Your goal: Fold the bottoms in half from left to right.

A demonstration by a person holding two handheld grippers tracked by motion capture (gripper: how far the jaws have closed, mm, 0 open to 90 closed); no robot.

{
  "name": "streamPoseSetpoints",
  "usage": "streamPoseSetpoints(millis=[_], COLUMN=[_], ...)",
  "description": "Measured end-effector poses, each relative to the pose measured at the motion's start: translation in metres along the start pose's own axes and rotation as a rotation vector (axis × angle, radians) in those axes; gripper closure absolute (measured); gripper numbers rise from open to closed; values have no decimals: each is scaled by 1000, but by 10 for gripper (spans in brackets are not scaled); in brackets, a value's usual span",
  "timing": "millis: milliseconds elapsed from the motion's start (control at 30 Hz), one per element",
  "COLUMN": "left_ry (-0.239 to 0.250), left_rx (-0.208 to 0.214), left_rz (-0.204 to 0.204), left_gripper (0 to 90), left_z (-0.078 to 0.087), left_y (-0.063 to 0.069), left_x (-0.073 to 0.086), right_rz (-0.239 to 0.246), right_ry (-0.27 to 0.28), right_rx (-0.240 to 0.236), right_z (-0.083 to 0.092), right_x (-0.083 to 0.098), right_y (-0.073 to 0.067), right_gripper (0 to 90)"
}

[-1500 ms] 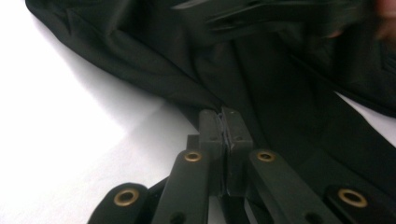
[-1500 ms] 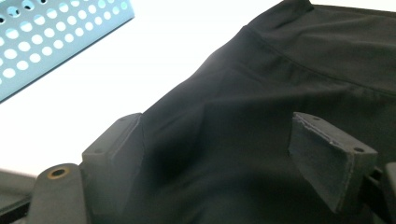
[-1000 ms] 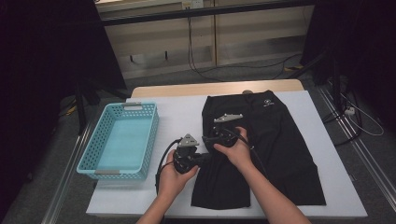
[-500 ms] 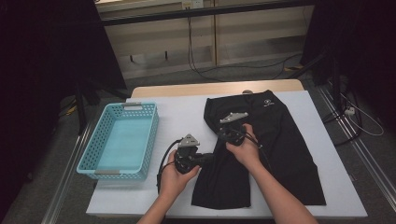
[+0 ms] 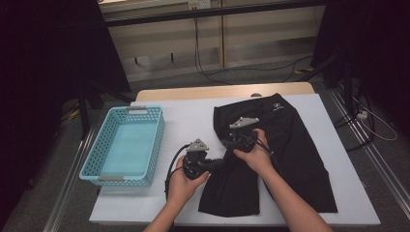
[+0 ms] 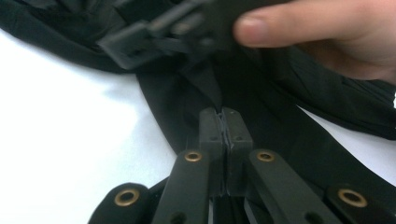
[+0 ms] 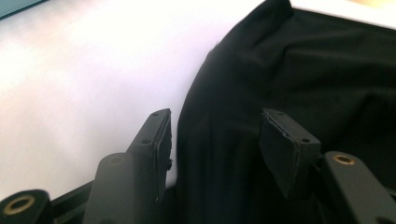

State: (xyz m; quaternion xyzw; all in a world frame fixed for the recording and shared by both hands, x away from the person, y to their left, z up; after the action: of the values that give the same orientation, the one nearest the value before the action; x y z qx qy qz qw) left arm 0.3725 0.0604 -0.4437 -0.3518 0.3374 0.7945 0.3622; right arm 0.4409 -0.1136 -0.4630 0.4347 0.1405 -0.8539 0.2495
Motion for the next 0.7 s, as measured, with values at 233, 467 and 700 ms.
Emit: streamPoseSetpoints(millis=[233, 467, 700], left_ry=[-5, 25, 76], left_rx=[1, 10, 63], left_rz=[3, -1, -10], left_gripper=[889, 889, 889], left_z=[1, 5, 6], left_y=[-1, 1, 14], left_x=[2, -4, -25], right_rz=[24, -60, -105], right_ry=[-52, -2, 65], right_rx=[-10, 12, 27], right_z=[-31, -22, 17], right_x=[-6, -11, -29], right_y=[-7, 11, 38], right_gripper=[522, 886, 886])
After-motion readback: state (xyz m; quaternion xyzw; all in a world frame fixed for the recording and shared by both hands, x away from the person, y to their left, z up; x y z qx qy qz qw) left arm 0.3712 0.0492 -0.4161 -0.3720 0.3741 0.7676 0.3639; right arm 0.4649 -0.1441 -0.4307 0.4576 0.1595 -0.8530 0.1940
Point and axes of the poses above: each handheld gripper's, and its own axes: z roughly backward along the jaws, x roughly out of its underside, y roughly to its right, the point moved 2 cm from there along -z, roughly forward along the jaws, and after that the axes turned 4 degrees about y, right-handed, at the moved point
